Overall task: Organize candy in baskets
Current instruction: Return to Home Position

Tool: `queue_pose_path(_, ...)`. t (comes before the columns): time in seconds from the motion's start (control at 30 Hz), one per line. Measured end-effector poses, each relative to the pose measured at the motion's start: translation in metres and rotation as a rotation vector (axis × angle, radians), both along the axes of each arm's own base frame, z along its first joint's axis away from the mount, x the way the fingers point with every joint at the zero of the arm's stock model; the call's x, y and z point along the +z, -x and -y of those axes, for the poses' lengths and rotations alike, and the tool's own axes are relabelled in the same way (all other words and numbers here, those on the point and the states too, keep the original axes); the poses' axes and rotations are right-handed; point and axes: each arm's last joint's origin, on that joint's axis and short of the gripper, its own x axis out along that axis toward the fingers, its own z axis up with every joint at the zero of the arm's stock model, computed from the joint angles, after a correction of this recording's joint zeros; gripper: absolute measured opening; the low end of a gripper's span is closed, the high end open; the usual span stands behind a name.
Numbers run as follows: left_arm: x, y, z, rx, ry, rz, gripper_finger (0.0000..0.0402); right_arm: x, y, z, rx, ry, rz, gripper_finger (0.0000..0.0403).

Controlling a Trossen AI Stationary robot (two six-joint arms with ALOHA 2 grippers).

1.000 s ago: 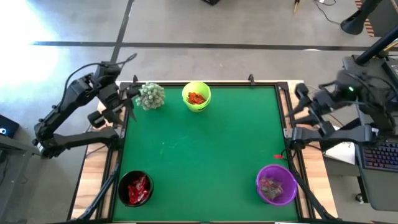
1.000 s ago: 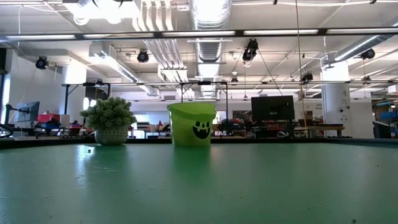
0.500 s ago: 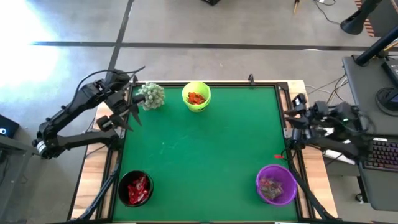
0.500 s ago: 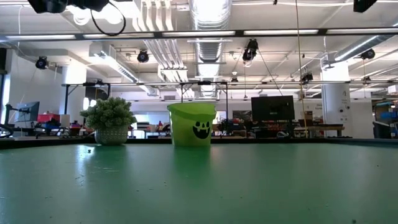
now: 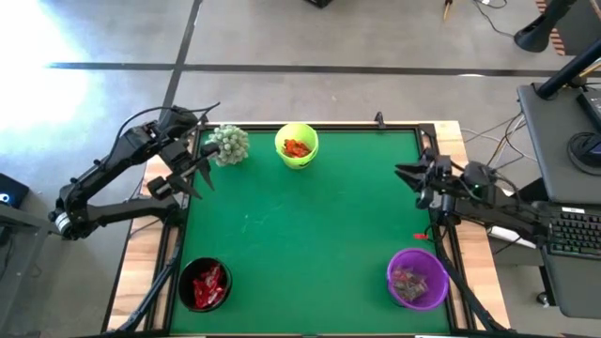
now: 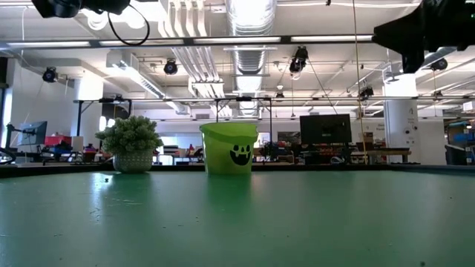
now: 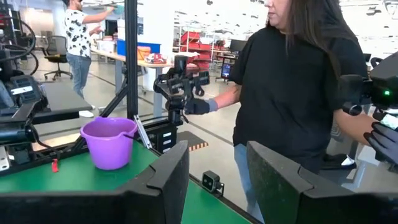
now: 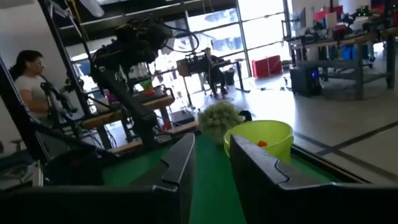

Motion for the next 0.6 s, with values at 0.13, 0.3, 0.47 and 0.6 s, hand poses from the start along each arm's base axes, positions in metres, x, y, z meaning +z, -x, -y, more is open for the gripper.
queue_pose_path(0.13, 0.0, 0.0, 0.0, 0.0, 0.003, -0.003, 0.0144, -0.02, -0.004, 0.002, -0.021, -0.01, -0.024, 0.0095)
queue_pose_path(0.3, 0.0, 0.0, 0.0, 0.0, 0.025, -0.026, 0.0144, -0.044, -0.009, 0.005, -0.057, -0.027, -0.049, 0.009)
queue_pose_path(0.47, 0.0, 0.0, 0.0, 0.0, 0.067, -0.07, 0.0144, -0.06, -0.015, 0.006, -0.055, -0.039, -0.017, 0.0086)
queue_pose_path(0.6, 0.0, 0.0, 0.0, 0.0, 0.071, -0.075, 0.0144, -0.069, -0.016, 0.009, -0.104, -0.059, -0.037, 0.0089)
